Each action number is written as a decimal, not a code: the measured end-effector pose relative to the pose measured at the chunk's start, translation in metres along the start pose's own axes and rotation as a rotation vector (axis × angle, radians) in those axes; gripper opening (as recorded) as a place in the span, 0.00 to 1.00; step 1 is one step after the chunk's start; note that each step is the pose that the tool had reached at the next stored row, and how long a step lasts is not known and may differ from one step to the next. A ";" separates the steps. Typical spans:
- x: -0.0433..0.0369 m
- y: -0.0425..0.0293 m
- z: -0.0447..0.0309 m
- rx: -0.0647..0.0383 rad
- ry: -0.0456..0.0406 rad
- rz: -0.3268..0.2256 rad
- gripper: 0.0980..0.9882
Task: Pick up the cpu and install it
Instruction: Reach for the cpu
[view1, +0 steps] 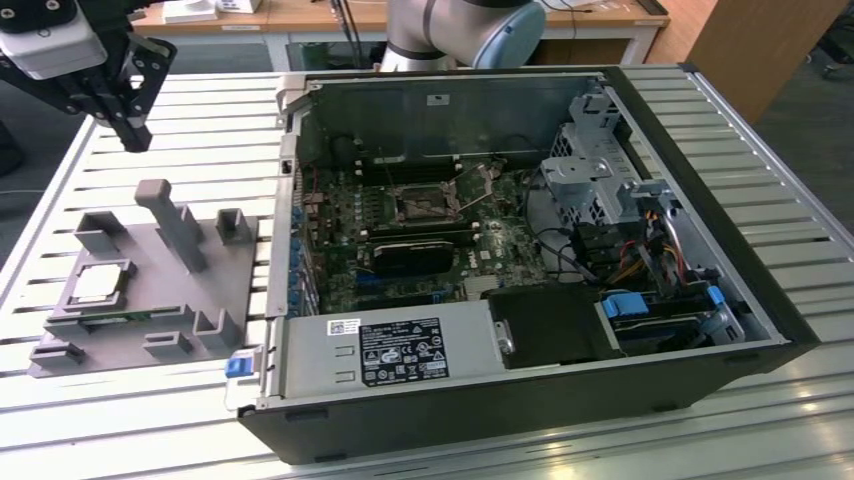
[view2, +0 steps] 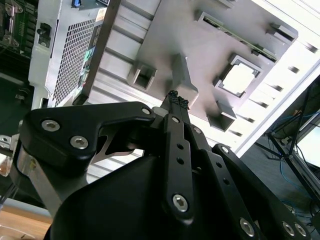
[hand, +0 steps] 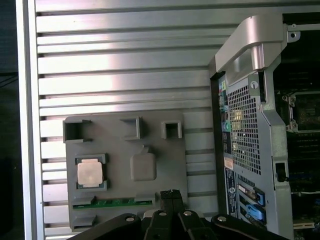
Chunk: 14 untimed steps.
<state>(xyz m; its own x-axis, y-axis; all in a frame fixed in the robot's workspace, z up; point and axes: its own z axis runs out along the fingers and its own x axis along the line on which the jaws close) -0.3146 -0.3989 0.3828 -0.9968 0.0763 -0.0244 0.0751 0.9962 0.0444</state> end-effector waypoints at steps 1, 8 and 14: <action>0.0005 -0.0001 0.0000 0.000 0.0000 0.000 0.01; 0.0039 -0.0003 0.0001 0.000 0.0000 0.000 0.01; 0.0066 -0.0005 0.0002 0.000 0.0000 0.000 0.01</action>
<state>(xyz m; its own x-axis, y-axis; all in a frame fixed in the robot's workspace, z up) -0.3213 -0.3990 0.3824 -0.9968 0.0762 -0.0244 0.0751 0.9962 0.0443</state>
